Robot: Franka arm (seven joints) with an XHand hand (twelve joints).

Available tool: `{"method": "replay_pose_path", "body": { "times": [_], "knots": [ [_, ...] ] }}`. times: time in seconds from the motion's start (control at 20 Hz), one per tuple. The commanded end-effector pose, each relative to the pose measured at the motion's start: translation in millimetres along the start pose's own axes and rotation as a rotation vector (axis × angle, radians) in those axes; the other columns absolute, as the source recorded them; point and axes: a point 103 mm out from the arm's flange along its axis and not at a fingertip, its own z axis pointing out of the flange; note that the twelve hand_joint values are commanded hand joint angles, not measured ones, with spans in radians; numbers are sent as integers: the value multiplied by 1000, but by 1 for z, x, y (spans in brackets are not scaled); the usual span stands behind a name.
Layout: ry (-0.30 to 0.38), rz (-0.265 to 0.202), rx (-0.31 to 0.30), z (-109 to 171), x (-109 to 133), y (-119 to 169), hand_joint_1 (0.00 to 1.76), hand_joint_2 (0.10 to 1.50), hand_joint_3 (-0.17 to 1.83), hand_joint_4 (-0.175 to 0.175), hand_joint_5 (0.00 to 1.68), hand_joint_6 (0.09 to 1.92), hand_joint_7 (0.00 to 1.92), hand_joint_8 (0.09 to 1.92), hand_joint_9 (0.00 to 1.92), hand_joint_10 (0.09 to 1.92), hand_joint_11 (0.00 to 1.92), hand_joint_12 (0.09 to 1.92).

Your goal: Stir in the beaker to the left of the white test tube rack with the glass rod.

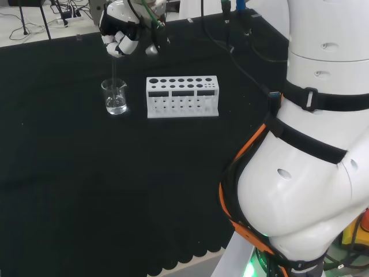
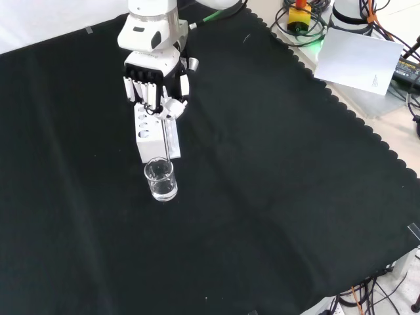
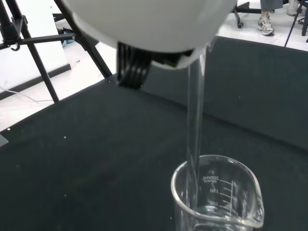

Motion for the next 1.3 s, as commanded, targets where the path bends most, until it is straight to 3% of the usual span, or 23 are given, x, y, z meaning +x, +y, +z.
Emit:
{"method": "replay_pose_path", "body": {
  "times": [0.05,0.35,0.7,1.3],
  "knots": [
    [12,-3,-14,4,1,16,1218,492,974,-175,1277,819,1566,1045,1785,739,1457,1098],
    [14,-2,-34,2,-10,25,1218,494,972,-175,1276,820,1565,1045,1784,739,1457,1098],
    [-1,40,-32,0,-29,9,1218,495,970,-175,1275,821,1564,1046,1783,739,1456,1098],
    [-25,33,-47,-17,-17,-8,1217,496,969,-175,1275,821,1564,1046,1782,740,1457,1098]
  ]
}}
